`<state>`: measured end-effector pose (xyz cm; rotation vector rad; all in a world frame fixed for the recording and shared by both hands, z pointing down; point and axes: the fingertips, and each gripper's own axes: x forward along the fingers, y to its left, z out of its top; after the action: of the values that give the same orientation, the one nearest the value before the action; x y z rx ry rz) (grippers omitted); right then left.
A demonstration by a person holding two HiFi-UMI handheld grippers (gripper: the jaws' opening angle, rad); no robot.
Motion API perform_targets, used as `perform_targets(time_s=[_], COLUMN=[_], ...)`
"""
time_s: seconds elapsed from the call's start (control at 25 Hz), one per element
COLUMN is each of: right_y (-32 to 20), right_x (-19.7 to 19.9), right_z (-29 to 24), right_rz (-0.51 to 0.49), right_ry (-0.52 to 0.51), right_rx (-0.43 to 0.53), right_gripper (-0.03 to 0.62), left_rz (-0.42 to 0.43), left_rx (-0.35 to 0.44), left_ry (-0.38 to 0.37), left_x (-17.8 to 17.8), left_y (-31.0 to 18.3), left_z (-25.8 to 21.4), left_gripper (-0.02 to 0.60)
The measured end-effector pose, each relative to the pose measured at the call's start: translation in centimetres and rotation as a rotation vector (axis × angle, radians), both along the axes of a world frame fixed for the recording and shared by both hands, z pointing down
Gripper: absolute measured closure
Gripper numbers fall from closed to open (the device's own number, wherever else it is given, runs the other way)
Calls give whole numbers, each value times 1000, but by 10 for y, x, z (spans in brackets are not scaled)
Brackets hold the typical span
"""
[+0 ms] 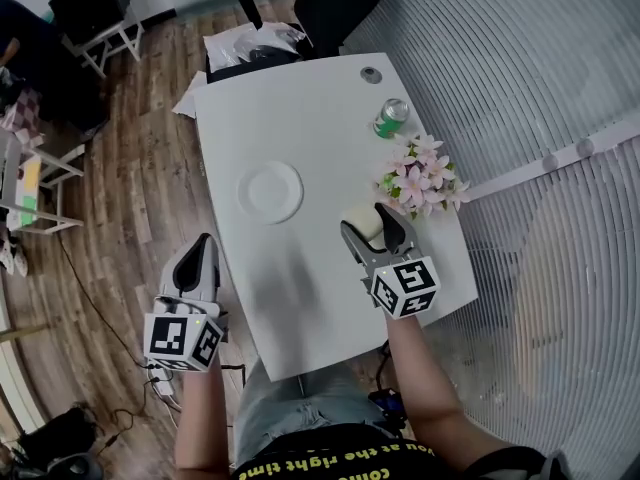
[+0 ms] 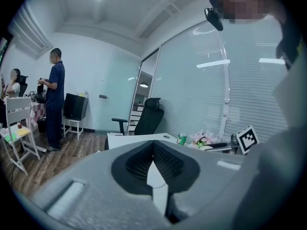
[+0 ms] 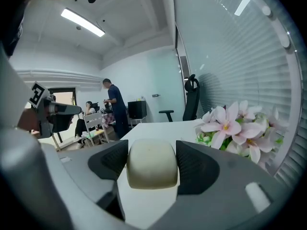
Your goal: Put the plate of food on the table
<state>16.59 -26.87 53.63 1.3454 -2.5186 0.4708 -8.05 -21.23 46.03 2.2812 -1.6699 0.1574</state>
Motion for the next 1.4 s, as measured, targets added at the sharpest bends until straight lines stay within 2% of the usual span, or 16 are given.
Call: perform_targets(time_s=[0.2, 0.36, 0.68, 0.92, 1.4], right_y=[0, 15, 18, 16, 9], right_x=[-12, -28, -45, -43, -51], right_z=[-36, -81, -129, -155, -179], right_rz=[-28, -33, -28, -19, -29], right_ry=[-33, -20, -13, -23, -22], right_rx=[57, 100, 152, 199, 231], right_gripper=[273, 273, 273, 273, 273], left_rz=[1, 4, -4, -8, -36], left_rx=[21, 50, 101, 133, 156], left_ry=[-4, 11, 9, 4, -10], left_x=[-4, -18, -40, -40, -55], left_y=[3, 20, 28, 27, 30], left_z=[-12, -42, -79, -93, -107], left_gripper=[581, 581, 581, 581, 581])
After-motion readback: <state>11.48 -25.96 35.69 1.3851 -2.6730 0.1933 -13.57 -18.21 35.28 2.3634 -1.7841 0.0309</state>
